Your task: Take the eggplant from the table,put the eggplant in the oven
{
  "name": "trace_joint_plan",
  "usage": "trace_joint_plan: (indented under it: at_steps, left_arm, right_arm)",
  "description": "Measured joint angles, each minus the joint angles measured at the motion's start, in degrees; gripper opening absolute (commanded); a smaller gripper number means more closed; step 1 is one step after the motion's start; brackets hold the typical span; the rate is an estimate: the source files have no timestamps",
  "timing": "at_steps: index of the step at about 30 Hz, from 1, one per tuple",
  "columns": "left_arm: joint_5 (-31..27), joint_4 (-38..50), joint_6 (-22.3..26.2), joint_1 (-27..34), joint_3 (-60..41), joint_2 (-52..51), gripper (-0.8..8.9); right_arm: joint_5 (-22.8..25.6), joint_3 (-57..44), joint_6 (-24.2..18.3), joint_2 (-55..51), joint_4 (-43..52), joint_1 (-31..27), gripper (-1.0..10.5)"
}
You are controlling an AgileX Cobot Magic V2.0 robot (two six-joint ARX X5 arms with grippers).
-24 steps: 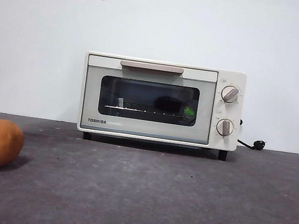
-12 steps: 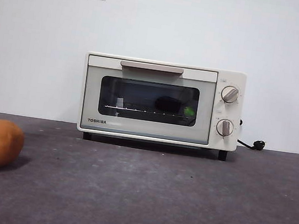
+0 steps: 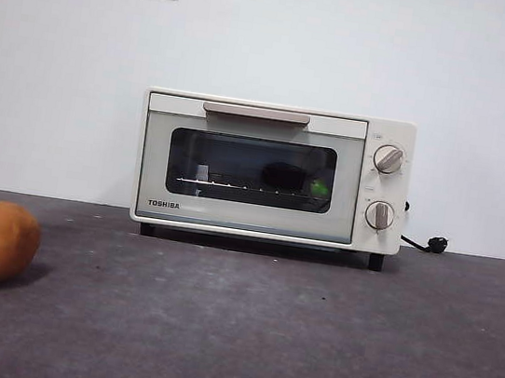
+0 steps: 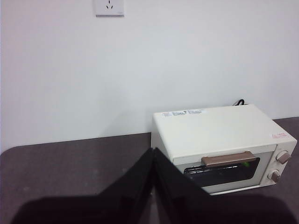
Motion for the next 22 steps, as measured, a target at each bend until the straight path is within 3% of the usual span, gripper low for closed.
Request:
trace_joint_plan:
  at_steps: [22]
  left_arm:
    - [-0.02,-0.02,0.0,0.0,0.0,-0.09,-0.04]
  right_arm:
    - [0.0,0.0,-0.02,1.95,-0.04,0.02,0.0]
